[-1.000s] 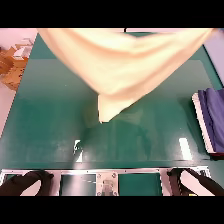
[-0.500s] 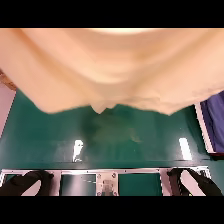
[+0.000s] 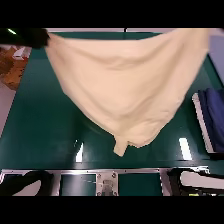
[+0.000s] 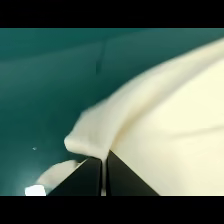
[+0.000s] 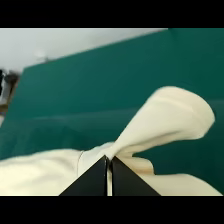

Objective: Fold the shirts.

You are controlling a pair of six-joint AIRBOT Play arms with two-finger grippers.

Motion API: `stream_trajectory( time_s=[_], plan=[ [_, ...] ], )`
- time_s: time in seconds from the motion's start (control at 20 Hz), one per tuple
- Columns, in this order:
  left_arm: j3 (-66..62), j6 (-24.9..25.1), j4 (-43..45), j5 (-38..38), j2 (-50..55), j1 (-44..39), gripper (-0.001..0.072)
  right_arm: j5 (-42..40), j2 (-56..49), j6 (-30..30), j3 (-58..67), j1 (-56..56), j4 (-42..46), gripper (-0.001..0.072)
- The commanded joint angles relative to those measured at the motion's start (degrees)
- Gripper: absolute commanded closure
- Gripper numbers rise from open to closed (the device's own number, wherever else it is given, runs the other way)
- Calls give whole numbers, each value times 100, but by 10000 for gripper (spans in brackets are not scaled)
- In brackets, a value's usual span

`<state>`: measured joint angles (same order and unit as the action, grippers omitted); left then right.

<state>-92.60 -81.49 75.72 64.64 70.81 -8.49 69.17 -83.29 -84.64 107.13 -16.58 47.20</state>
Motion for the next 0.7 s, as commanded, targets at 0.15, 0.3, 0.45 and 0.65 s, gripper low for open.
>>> stream_trajectory(
  time_s=[0.15,0.3,0.45,0.65],
  plan=[
    [986,-50,-1351,-1502,2109,-66,684,-254,-2367,133,-264,544,348,699],
    [984,-55,-1506,-2013,2516,-109,683,-267,-2597,131,-264,483,413,697],
    [800,-55,-1307,-1593,2485,59,625,407,-2494,127,-24,59,466,423],
    [-57,-85,-1132,92,2485,645,-13,1558,-1963,-48,-404,-649,704,698]
  ],
)
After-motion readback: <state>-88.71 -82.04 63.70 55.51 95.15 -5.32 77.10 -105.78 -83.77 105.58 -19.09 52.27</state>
